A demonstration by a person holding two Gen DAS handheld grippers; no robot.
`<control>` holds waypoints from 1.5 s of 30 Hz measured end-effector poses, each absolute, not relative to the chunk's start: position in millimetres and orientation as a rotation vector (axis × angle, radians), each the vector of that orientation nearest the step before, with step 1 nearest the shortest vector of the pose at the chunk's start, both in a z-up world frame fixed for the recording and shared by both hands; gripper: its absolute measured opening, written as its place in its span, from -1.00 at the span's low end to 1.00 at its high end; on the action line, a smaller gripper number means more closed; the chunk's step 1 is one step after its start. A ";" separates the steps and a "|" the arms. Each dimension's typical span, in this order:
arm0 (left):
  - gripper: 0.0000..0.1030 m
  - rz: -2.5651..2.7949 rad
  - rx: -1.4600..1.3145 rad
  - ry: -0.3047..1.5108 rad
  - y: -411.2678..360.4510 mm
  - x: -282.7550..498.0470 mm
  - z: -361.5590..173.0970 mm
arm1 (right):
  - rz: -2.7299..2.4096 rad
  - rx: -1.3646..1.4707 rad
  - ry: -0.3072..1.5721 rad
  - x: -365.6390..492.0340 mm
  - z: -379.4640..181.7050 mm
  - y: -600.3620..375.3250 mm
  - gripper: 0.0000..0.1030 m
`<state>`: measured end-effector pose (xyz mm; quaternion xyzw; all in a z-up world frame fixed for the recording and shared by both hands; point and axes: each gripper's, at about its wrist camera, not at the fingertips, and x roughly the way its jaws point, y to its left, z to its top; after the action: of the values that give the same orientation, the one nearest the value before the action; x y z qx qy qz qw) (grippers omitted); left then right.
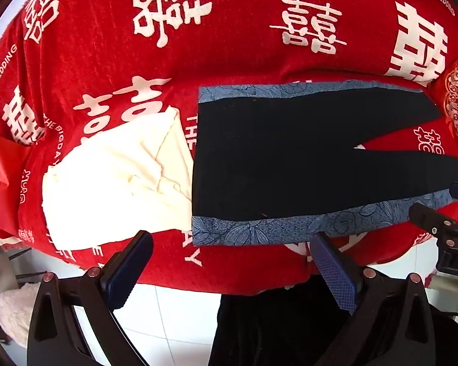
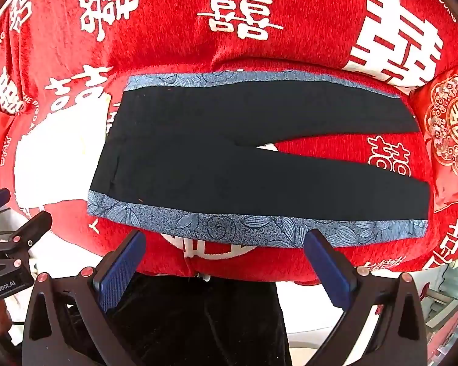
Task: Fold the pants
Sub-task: 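Move both grippers toward the trouser waistband edge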
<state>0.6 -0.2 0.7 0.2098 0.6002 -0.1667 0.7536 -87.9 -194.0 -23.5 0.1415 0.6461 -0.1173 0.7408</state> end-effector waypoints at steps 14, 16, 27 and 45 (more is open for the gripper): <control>1.00 -0.375 0.490 1.241 -10.5 0.4 10.2 | -0.273 0.308 1.376 -83.8 -13.7 -203.3 1.00; 1.00 -0.381 0.489 1.245 -11.2 0.8 10.2 | -0.277 0.306 1.370 -82.4 -12.3 -203.9 1.00; 1.00 -0.362 0.496 1.203 -10.2 4.3 14.9 | -0.284 0.266 1.353 -74.1 -5.7 -202.9 1.00; 1.00 -0.344 0.483 1.191 -9.0 9.8 18.8 | -0.334 0.163 1.268 -70.4 16.4 -198.8 1.00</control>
<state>9.8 -9.0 18.8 0.2239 0.5527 -0.1597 0.7867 -70.4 -198.8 16.4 0.0758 0.5889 -0.1549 0.7896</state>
